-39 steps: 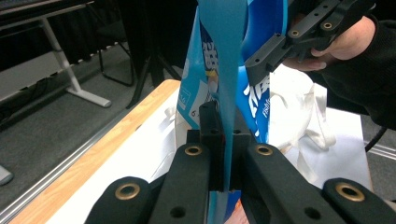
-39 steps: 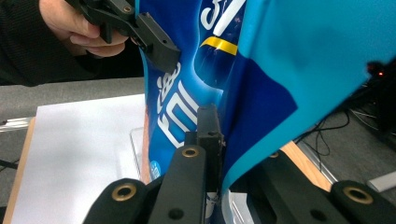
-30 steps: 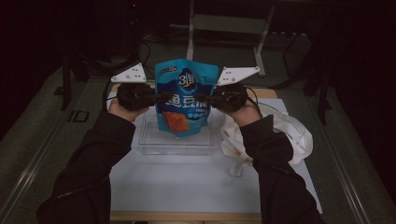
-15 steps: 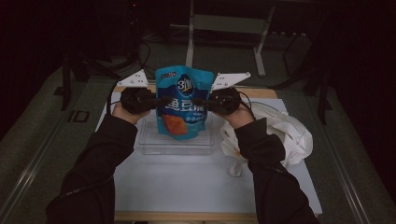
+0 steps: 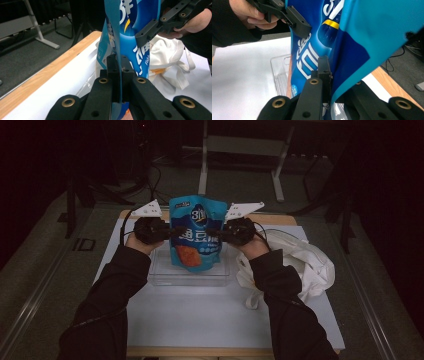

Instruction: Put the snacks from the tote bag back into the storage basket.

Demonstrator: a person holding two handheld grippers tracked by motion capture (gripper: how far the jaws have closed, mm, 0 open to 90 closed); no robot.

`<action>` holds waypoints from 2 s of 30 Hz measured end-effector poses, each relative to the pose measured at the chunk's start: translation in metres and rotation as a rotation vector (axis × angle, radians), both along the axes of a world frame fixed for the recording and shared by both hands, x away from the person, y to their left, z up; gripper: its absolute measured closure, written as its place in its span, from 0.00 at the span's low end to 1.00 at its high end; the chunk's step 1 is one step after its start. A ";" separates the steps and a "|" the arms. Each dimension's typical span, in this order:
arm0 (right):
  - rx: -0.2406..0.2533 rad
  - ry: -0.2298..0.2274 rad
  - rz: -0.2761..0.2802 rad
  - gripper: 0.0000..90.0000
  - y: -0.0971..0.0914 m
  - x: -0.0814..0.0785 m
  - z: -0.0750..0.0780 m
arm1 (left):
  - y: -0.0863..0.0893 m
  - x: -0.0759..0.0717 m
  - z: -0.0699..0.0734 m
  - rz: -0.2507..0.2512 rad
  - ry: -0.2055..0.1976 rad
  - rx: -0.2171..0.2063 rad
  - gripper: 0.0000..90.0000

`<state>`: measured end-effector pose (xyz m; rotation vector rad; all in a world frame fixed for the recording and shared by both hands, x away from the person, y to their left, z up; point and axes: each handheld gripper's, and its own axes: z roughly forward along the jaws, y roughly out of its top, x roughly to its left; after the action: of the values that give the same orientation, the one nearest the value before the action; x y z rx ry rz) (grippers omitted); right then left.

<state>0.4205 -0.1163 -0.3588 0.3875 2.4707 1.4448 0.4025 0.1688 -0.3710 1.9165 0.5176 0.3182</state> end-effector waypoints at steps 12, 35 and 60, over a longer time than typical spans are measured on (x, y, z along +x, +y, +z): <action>-0.002 0.028 0.007 0.98 0.000 0.001 -0.016 | 0.001 0.002 -0.016 -0.011 0.046 -0.016 1.00; 0.006 0.070 0.006 0.98 -0.004 -0.008 -0.046 | 0.002 -0.003 -0.045 -0.038 0.102 -0.031 1.00; 0.035 0.070 0.005 0.94 -0.005 -0.013 -0.059 | 0.007 -0.009 -0.058 -0.056 0.101 -0.062 0.97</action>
<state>0.4079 -0.1215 -0.4183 0.4467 2.5048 1.5031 0.3931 0.1754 -0.4290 1.8905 0.5331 0.1681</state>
